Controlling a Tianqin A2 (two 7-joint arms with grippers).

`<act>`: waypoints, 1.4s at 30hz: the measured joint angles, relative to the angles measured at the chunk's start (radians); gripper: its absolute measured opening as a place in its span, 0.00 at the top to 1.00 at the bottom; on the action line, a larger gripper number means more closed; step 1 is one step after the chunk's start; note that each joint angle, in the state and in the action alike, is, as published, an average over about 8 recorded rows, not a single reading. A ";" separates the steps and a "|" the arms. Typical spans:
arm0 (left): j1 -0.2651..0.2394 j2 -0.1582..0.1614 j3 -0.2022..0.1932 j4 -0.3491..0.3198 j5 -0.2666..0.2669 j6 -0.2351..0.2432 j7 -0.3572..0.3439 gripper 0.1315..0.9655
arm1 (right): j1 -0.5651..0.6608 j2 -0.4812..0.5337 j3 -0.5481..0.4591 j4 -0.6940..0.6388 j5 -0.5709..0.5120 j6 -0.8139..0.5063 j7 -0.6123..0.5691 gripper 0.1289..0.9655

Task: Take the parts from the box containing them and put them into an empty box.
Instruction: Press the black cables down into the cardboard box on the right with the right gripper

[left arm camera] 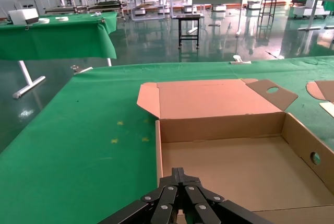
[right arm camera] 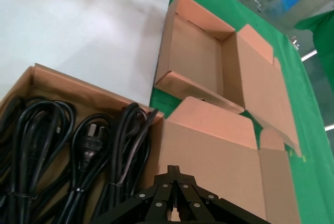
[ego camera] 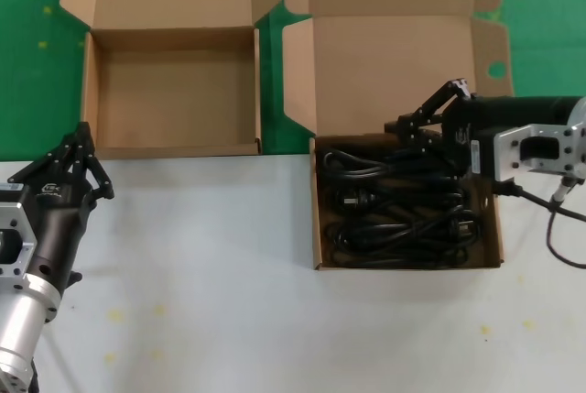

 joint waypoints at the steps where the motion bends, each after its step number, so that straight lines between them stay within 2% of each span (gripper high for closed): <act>1: 0.000 0.000 0.000 0.000 0.000 0.000 0.000 0.98 | 0.000 0.002 -0.002 0.004 -0.004 -0.003 0.004 0.97; 16: 0.000 0.000 0.000 0.000 0.000 0.000 0.000 0.98 | -0.026 -0.012 -0.043 -0.051 -0.049 -0.013 -0.009 0.95; 25: 0.000 0.000 0.000 0.000 0.000 0.000 0.000 0.98 | -0.016 -0.040 -0.047 -0.107 -0.051 0.006 -0.026 0.86; 33: 0.000 0.000 0.000 0.000 0.000 0.000 0.000 0.98 | 0.007 -0.079 -0.062 -0.161 -0.070 0.024 -0.035 0.69; 42: 0.000 0.000 0.000 0.000 0.000 0.000 0.000 0.98 | 0.039 -0.125 -0.081 -0.232 -0.093 0.046 -0.054 0.73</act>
